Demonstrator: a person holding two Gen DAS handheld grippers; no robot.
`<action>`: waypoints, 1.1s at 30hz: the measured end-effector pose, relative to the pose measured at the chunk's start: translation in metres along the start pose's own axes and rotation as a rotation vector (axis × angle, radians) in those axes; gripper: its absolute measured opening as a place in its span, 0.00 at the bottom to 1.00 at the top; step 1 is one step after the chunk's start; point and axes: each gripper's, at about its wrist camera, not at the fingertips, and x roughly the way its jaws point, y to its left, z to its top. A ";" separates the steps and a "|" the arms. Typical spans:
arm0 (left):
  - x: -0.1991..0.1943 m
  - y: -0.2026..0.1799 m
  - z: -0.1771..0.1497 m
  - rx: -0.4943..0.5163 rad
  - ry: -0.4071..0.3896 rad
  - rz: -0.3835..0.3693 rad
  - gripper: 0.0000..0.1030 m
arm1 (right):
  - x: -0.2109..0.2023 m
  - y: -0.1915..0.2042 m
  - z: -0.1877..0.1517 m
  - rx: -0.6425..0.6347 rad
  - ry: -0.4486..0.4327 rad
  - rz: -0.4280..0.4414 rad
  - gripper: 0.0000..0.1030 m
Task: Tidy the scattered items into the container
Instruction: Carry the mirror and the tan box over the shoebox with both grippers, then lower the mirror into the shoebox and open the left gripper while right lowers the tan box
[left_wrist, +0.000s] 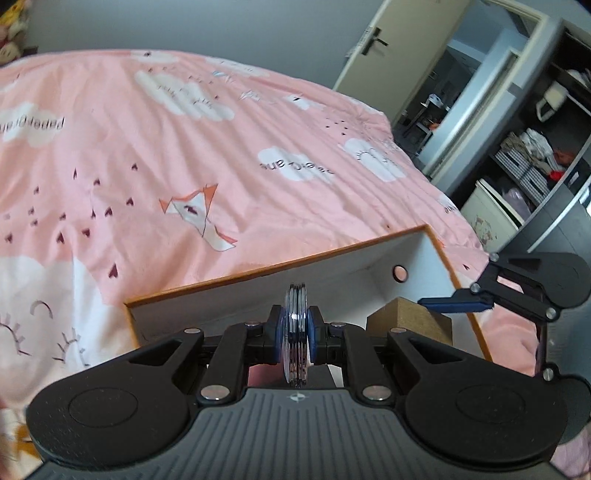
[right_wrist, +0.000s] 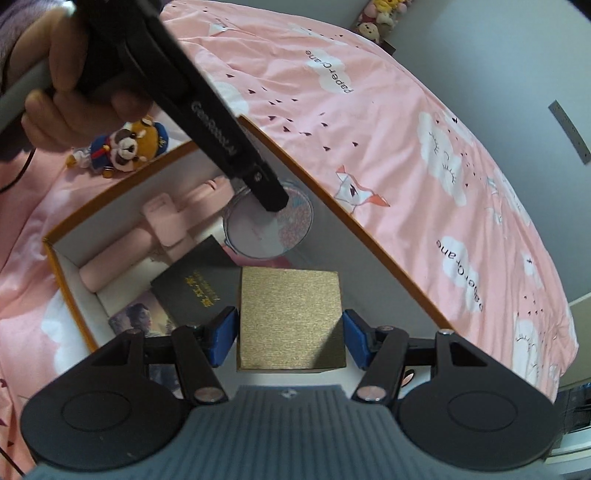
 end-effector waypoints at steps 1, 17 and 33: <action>0.004 0.001 0.000 -0.007 -0.004 -0.001 0.14 | 0.004 -0.002 0.000 0.006 0.000 0.001 0.62; 0.030 0.018 -0.003 -0.039 0.096 0.056 0.16 | 0.022 -0.006 -0.002 0.030 -0.009 0.021 0.62; 0.042 -0.005 -0.008 0.073 0.201 0.218 0.36 | 0.021 -0.003 -0.005 0.020 -0.011 -0.001 0.62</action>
